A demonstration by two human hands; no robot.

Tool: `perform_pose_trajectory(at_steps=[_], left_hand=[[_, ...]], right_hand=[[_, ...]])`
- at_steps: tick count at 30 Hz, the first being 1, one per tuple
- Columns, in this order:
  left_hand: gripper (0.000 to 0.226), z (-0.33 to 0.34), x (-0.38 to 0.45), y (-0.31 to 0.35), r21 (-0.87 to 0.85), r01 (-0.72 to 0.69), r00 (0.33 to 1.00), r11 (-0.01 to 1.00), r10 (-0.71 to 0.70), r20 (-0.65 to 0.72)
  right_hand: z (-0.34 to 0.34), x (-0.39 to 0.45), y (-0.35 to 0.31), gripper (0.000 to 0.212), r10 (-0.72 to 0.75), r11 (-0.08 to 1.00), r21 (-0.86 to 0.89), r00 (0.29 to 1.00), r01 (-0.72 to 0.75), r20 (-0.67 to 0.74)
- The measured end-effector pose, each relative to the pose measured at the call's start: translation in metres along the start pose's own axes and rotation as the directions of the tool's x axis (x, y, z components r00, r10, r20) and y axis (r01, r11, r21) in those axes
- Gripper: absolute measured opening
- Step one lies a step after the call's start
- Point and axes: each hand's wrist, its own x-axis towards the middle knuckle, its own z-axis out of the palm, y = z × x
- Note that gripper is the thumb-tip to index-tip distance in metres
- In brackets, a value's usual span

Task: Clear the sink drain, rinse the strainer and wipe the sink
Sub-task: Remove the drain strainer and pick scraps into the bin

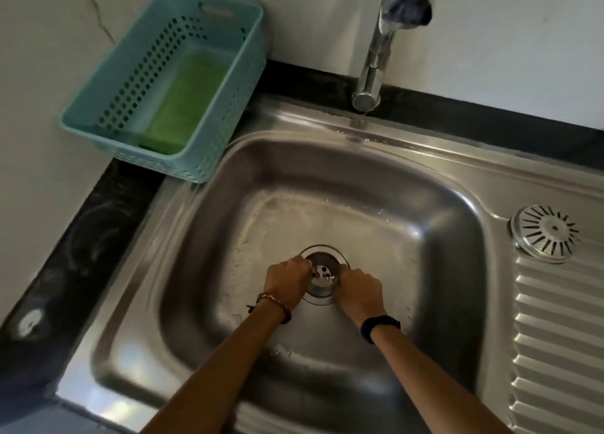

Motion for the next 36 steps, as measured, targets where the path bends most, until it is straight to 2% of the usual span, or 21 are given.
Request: perform_pose_trajectory(at_steps=[2,6,9,12,17,22,26,29,31,33,34,36], left_hand=[[0.020,-0.014,-0.009,-0.004,-0.138,0.091,0.994,0.986,-0.098,-0.041],[0.014,-0.041,-0.041,-0.014,-0.409,0.187,0.978,0.893,-0.208,-0.009],[0.013,-0.056,-0.079,-0.020,-0.551,0.189,0.965,0.813,-0.259,-0.051],[0.012,-0.069,-0.128,-0.027,-0.714,0.168,0.927,0.680,-0.356,-0.121],[0.007,-0.075,-0.241,-0.053,-0.894,-0.025,0.796,0.447,-0.532,-0.288],[0.009,-0.038,-0.374,-0.096,-0.956,-0.143,0.597,0.256,-0.748,-0.289],[0.010,0.034,-0.466,-0.133,-0.985,-0.165,0.382,0.056,-0.917,-0.116],[0.008,0.097,-0.509,-0.154,-0.976,-0.157,0.290,-0.152,-0.952,0.102],[0.011,0.141,-0.523,-0.168,-0.908,-0.230,0.253,-0.349,-0.923,0.290],[0.013,0.186,-0.524,-0.184,-0.758,-0.375,0.265,-0.534,-0.845,0.464],[0.016,0.212,-0.520,-0.194,-0.667,-0.444,0.281,-0.599,-0.800,0.531],[0.019,0.271,-0.503,-0.217,-0.561,-0.500,0.290,-0.660,-0.738,0.610]], right_hand=[[-0.009,-0.005,0.001,0.026,0.065,0.983,0.171,0.998,-0.063,-0.008],[-0.031,-0.024,-0.008,0.026,0.111,0.882,0.458,0.994,-0.108,0.021],[-0.048,-0.049,-0.030,0.025,0.079,0.817,0.574,0.997,-0.060,-0.008],[-0.062,-0.087,-0.065,0.026,-0.010,0.766,0.642,0.999,0.037,-0.047],[-0.069,-0.174,-0.143,0.040,-0.194,0.655,0.725,0.975,0.214,-0.113],[-0.030,-0.267,-0.218,0.035,-0.383,0.608,0.724,0.919,0.326,-0.093],[0.041,-0.327,-0.262,0.024,-0.575,0.658,0.614,0.817,0.435,0.037],[0.100,-0.351,-0.285,0.017,-0.676,0.692,0.442,0.727,0.571,0.120],[0.145,-0.356,-0.300,0.013,-0.713,0.691,0.335,0.678,0.640,0.175],[0.193,-0.350,-0.310,0.016,-0.727,0.687,0.258,0.645,0.679,0.237],[0.221,-0.342,-0.313,0.018,-0.730,0.682,0.223,0.628,0.697,0.270],[0.284,-0.321,-0.319,0.022,-0.730,0.671,0.174,0.602,0.721,0.323]])
